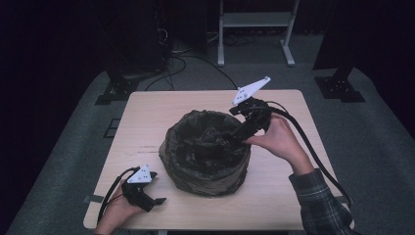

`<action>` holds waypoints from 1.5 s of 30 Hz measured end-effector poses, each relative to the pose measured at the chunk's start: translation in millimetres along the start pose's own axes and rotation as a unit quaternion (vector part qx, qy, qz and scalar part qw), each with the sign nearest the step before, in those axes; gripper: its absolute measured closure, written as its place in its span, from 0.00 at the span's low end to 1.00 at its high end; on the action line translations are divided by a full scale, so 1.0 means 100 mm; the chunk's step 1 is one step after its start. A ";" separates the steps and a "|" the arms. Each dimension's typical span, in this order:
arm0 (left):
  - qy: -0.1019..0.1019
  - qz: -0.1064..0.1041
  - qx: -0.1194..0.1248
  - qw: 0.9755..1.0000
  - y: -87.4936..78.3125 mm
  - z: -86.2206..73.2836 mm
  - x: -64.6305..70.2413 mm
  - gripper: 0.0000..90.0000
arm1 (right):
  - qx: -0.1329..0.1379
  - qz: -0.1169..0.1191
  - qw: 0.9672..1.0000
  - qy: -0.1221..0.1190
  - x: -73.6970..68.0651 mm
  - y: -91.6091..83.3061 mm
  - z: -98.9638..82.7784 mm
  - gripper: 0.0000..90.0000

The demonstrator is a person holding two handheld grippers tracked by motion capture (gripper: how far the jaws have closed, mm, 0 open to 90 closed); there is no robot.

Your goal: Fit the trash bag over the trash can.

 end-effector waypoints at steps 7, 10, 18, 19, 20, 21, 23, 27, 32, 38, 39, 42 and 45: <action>0.000 0.000 0.000 1.000 0.00 0.00 0.00 0.00 | 0.034 -0.018 0.999 0.013 0.04 -0.21 -0.13 0.10; 0.000 0.000 0.000 1.000 0.00 0.00 0.00 0.00 | 0.047 -0.030 0.998 0.012 0.03 -0.30 -0.18 0.10; 0.000 0.000 0.000 1.000 0.00 0.00 0.00 0.00 | 0.083 -0.041 0.995 0.022 -0.03 -0.46 -0.31 0.10; 0.000 0.000 0.000 1.000 0.00 0.00 0.00 0.00 | 0.086 -0.042 0.995 0.021 -0.04 -0.48 -0.33 0.10; 0.000 0.000 0.000 1.000 0.00 0.00 0.00 0.00 | 0.091 -0.044 0.995 0.024 -0.05 -0.50 -0.36 0.10; 0.000 0.000 0.000 1.000 0.00 0.00 0.00 0.00 | 0.094 -0.043 0.994 0.025 -0.06 -0.50 -0.38 0.10; 0.000 0.000 0.000 1.000 0.00 0.00 0.00 0.00 | 0.100 -0.042 0.994 0.027 -0.08 -0.52 -0.42 0.10; 0.000 0.000 0.000 1.000 0.00 0.00 0.00 0.00 | 0.104 -0.043 0.993 0.030 -0.14 -0.53 -0.53 0.10; 0.000 0.000 -0.001 1.000 0.00 0.00 0.00 0.00 | 0.116 -0.040 0.992 0.029 -0.23 -0.54 -0.67 0.10; 0.000 0.000 0.000 1.000 0.00 0.00 0.00 0.00 | 0.129 -0.037 0.991 0.026 -0.35 -0.49 -0.81 0.10; 0.000 -0.001 -0.001 1.000 0.00 0.00 0.00 0.00 | 0.131 -0.037 0.990 0.025 -0.37 -0.48 -0.83 0.10; 0.001 -0.001 -0.001 1.000 0.00 0.00 0.00 0.00 | 0.134 -0.038 0.990 0.025 -0.43 -0.44 -0.90 0.10; 0.001 -0.002 -0.001 1.000 0.00 0.00 0.01 0.00 | 0.137 -0.035 0.990 0.027 -0.47 -0.40 -0.96 0.10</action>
Point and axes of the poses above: each handheld gripper's, and its own axes: y roughly forward along the jaws, z roughly out of its top, x roughly to its right, the point moved 8 cm from there along y, roughly forward along the jaws, and after that the axes turned 11 degrees about -y, right-handed, at the moved point
